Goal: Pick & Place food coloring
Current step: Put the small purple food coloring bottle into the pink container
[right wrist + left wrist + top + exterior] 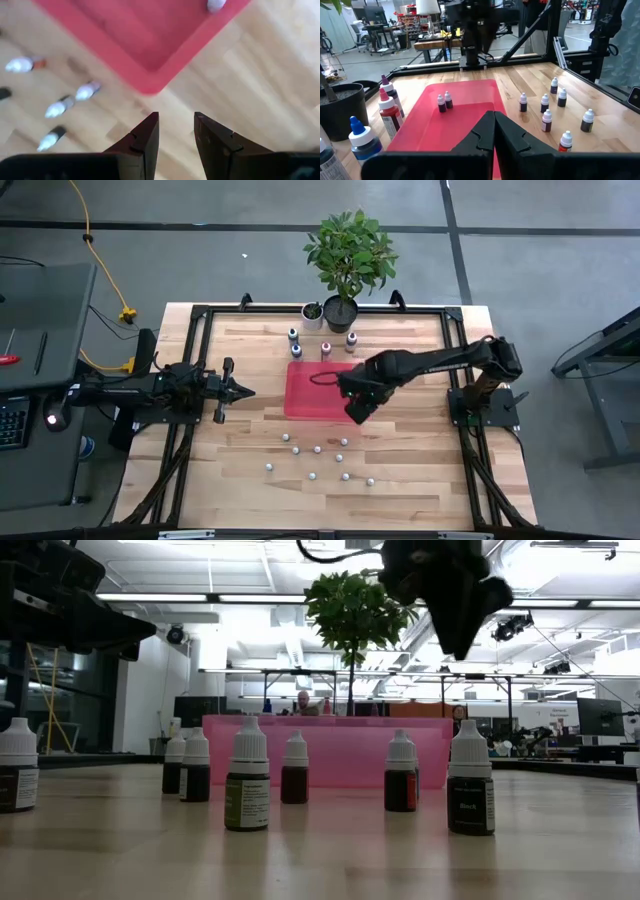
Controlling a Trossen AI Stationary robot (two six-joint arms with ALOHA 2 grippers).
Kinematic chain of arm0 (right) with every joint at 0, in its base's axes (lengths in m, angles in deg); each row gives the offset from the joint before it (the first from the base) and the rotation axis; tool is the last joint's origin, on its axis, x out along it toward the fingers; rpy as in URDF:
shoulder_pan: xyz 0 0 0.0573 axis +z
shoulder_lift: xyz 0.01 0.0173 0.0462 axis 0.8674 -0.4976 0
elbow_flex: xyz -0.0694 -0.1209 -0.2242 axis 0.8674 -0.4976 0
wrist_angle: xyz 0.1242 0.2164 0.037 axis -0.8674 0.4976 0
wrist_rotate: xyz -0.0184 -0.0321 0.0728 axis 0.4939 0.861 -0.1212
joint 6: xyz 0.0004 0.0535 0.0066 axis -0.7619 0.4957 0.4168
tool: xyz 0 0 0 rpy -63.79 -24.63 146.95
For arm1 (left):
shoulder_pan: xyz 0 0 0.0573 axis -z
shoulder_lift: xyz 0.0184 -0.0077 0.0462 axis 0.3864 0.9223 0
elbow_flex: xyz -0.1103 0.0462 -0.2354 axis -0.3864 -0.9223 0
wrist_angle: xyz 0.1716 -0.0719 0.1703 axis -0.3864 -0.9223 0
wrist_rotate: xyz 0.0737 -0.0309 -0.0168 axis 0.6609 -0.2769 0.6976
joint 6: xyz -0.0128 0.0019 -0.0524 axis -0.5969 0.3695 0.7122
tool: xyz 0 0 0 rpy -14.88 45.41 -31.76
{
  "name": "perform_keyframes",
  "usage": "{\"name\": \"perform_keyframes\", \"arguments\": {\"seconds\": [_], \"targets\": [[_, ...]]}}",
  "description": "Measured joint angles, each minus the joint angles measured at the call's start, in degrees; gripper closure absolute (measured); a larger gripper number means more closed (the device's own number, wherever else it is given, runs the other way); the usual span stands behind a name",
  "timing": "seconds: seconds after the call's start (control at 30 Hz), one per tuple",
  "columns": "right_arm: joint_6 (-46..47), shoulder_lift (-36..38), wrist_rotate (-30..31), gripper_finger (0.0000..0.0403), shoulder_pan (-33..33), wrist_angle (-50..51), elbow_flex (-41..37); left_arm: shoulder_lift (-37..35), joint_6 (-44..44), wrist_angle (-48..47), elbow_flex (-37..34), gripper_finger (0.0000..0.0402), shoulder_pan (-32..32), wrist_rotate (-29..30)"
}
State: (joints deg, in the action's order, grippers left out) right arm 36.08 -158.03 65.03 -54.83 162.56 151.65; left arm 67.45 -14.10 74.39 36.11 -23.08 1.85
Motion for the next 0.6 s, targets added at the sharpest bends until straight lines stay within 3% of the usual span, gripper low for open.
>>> {"name": "perform_keyframes", "arguments": {"seconds": [0.33, 0.6], "targets": [[12.81, -0.01, -3.1, 0.029, 12.03, 0.2, 0.0, 0.0, 0.0, 0.02, 0.0, 0.0401, 0.01, 0.0], [20.55, -0.02, -1.44, 0.029, 22.75, 0.12, 0.0, -0.01, 0.0, 0.02, 0.0, 0.0401, -0.01, 0.0]]}}
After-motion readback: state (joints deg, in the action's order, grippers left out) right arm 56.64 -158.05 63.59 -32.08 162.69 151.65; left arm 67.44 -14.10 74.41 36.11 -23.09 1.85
